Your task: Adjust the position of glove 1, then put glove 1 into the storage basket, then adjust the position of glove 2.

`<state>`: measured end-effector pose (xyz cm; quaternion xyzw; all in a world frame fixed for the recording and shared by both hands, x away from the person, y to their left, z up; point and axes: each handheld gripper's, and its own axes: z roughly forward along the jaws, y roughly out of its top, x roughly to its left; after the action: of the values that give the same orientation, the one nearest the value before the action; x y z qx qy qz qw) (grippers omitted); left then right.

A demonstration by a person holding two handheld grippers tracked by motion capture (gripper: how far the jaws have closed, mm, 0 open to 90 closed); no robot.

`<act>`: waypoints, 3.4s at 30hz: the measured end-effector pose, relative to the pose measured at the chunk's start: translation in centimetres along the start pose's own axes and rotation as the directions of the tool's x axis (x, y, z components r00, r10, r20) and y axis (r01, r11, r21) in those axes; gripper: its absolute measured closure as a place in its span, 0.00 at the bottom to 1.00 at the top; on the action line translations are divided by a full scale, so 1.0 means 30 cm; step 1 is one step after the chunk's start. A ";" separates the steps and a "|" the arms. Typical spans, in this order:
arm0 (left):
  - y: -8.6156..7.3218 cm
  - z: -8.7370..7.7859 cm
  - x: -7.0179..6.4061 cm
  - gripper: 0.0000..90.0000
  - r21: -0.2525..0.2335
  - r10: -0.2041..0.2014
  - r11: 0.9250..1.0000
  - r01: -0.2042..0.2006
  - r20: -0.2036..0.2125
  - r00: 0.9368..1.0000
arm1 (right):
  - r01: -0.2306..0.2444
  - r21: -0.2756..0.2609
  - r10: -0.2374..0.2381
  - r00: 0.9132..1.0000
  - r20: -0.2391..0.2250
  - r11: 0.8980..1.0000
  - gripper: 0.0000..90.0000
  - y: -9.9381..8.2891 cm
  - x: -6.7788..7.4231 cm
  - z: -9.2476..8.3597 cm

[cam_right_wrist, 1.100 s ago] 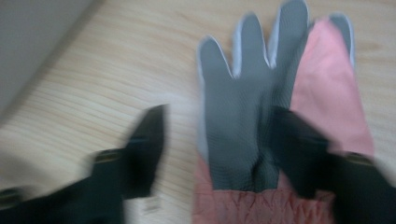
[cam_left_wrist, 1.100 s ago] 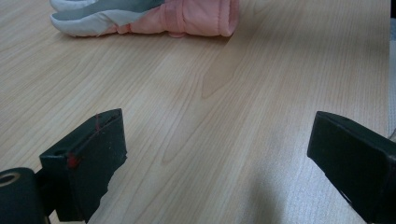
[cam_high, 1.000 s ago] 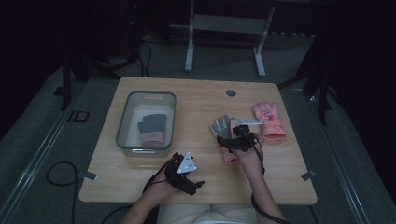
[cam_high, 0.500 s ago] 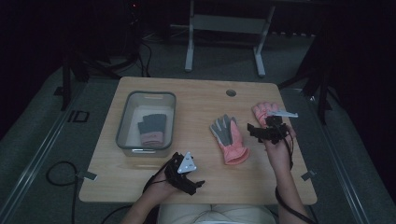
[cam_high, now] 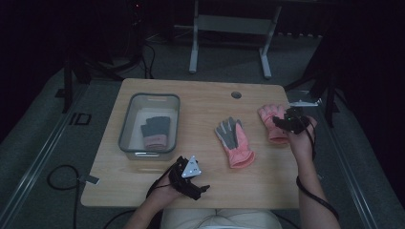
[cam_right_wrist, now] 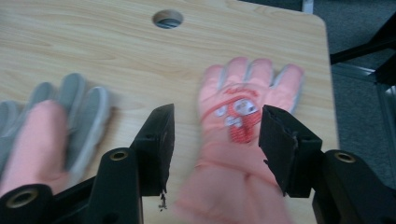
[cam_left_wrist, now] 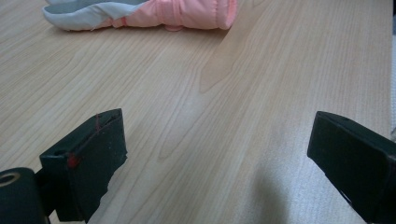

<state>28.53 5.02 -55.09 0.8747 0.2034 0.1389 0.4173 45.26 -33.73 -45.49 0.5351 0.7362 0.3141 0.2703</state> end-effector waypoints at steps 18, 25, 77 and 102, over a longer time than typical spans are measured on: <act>0.002 0.005 -0.008 0.05 -0.001 0.006 1.000 -0.006 0.019 1.000 | 0.004 0.112 0.000 0.999 -0.034 0.994 0.57 0.028 -0.108 0.193; 0.001 -0.007 0.002 0.05 -0.004 0.001 1.000 -0.001 0.012 1.000 | 0.063 0.195 -0.069 0.997 0.027 0.979 0.63 -0.029 -0.074 0.294; -0.005 0.001 -0.019 0.05 -0.001 0.015 1.000 -0.015 0.020 1.000 | 0.147 0.091 -0.137 0.984 -0.114 0.985 0.72 -0.254 0.065 -0.077; -0.006 -0.003 -0.014 0.05 -0.018 -0.009 1.000 0.009 0.026 1.000 | 0.084 0.081 -0.079 0.994 -0.072 0.993 0.96 -0.264 0.050 -0.018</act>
<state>28.09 4.98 -55.20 0.8717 0.2005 0.1273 0.4286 39.56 -34.22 -51.18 0.5044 0.7788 0.2897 0.2347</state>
